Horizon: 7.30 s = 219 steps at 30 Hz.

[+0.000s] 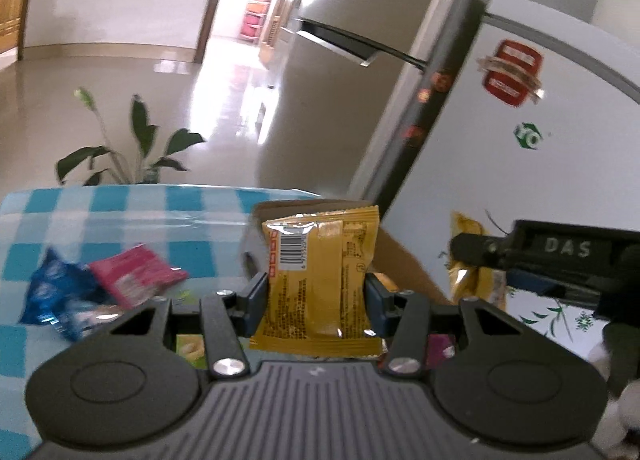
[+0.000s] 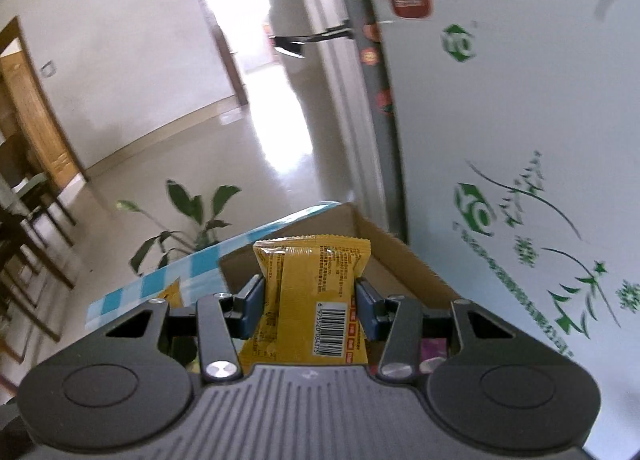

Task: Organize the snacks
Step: 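Open both tools to drop the yellow bags into the box, then move the right tool to the green Ameria bag while the left tool approaches the blue bag, then grasp the blue bag with the left tool while the right tool grasps the green Ameria bag, then lift the green bag with the right tool while the left tool lifts the blue bag toward the box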

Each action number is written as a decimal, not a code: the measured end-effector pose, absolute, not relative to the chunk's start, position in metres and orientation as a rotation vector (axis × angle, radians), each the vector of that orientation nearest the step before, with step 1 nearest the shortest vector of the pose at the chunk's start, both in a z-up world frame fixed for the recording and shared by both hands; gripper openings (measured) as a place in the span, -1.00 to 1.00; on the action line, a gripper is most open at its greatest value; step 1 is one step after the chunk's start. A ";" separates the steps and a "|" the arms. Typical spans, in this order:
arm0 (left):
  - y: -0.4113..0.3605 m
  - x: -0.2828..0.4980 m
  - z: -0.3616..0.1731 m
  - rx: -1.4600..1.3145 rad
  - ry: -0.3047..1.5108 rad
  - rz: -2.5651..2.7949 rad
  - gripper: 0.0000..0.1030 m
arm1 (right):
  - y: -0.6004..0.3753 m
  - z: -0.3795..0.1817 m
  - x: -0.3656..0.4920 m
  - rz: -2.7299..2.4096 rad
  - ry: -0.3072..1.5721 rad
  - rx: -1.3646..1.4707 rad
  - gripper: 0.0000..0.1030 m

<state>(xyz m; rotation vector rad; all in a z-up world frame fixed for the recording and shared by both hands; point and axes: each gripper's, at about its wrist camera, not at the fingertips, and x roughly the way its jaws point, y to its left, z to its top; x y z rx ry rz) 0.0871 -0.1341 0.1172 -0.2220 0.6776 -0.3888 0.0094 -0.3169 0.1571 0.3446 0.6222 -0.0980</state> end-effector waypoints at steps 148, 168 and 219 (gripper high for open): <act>0.063 0.136 0.032 -0.042 1.024 -0.184 0.29 | -0.130 0.040 0.108 0.367 0.870 -0.046 0.72; 0.056 0.136 0.053 -0.078 0.957 -0.162 0.29 | -0.123 0.065 0.095 0.317 0.839 -0.017 0.18; 0.009 0.120 0.088 -0.122 0.795 -0.158 0.30 | -0.203 0.129 0.057 0.159 0.714 0.199 0.19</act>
